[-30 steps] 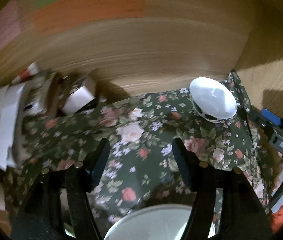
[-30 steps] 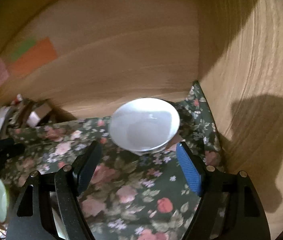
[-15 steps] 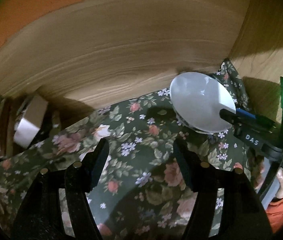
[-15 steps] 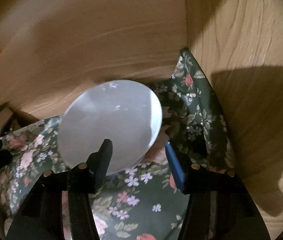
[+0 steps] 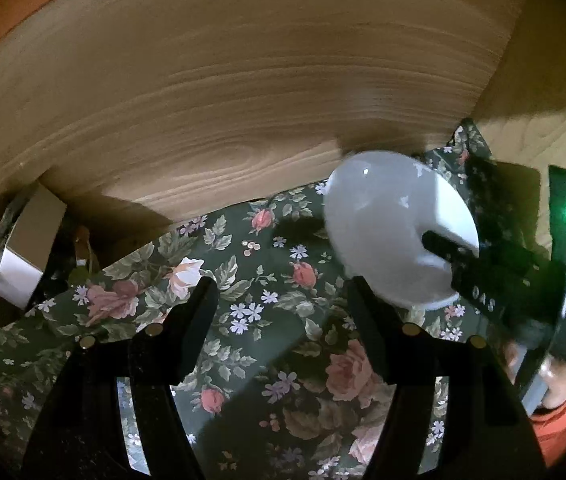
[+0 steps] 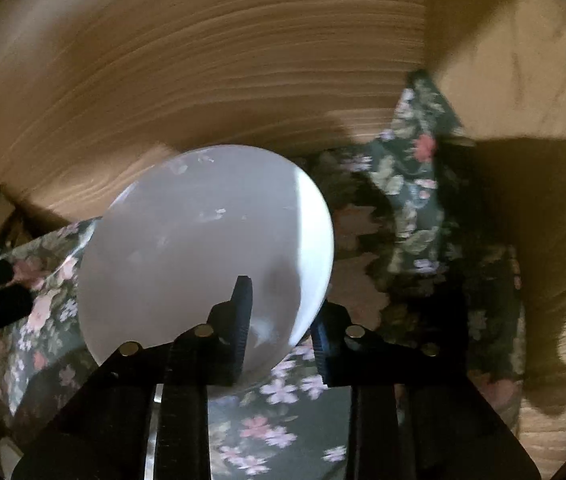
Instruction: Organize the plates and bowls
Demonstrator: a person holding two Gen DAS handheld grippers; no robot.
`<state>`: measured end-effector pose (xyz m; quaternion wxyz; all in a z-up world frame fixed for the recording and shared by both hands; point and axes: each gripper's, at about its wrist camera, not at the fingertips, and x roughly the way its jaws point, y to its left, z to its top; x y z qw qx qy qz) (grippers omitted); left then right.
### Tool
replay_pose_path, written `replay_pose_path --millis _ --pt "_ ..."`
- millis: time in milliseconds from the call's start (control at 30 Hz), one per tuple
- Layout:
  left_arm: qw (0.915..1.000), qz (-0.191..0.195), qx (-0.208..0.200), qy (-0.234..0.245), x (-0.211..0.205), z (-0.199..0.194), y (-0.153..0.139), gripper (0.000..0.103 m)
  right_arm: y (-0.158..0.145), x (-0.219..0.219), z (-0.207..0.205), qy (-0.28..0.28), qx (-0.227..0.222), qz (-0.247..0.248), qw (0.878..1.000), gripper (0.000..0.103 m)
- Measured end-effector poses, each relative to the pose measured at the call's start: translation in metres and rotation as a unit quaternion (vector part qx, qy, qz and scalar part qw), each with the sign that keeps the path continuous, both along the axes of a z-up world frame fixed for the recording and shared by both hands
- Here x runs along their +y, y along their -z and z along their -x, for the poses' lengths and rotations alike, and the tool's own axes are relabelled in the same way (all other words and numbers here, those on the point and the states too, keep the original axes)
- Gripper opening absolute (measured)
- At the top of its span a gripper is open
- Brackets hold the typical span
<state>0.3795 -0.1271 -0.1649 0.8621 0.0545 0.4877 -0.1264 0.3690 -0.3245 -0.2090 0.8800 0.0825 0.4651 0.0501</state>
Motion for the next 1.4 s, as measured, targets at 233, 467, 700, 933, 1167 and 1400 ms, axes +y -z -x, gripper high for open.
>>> replay_pose_path --millis 233,467,700,933,1167,1400 --pt "0.9992 -0.007 0.034 -0.021 0.012 -0.003 0.018 0.066 -0.005 0.031 0.022 -0.064 0.008 -0.012 0.998 0.024" --pt "0.9966 -0.023 0.073 -0.031 0.019 -0.007 0.043 0.056 -0.011 0.052 0.043 -0.101 0.011 -0.015 0.995 0.025" --pt "0.9967 -0.019 0.077 -0.017 0.014 -0.005 0.051 0.033 -0.013 0.031 0.04 -0.076 0.014 -0.041 0.996 0.029" --pt "0.998 -0.031 0.054 0.014 -0.005 0.001 0.054 0.025 0.008 0.046 0.026 -0.076 0.028 -0.056 0.995 0.029" --pt "0.9976 -0.046 0.04 0.031 -0.01 0.009 0.053 0.024 0.006 0.047 0.03 -0.062 0.02 -0.048 0.997 0.025" --pt "0.9983 -0.043 0.018 0.034 -0.007 0.026 0.038 0.024 -0.012 0.052 0.052 -0.063 -0.006 -0.041 0.997 0.024"
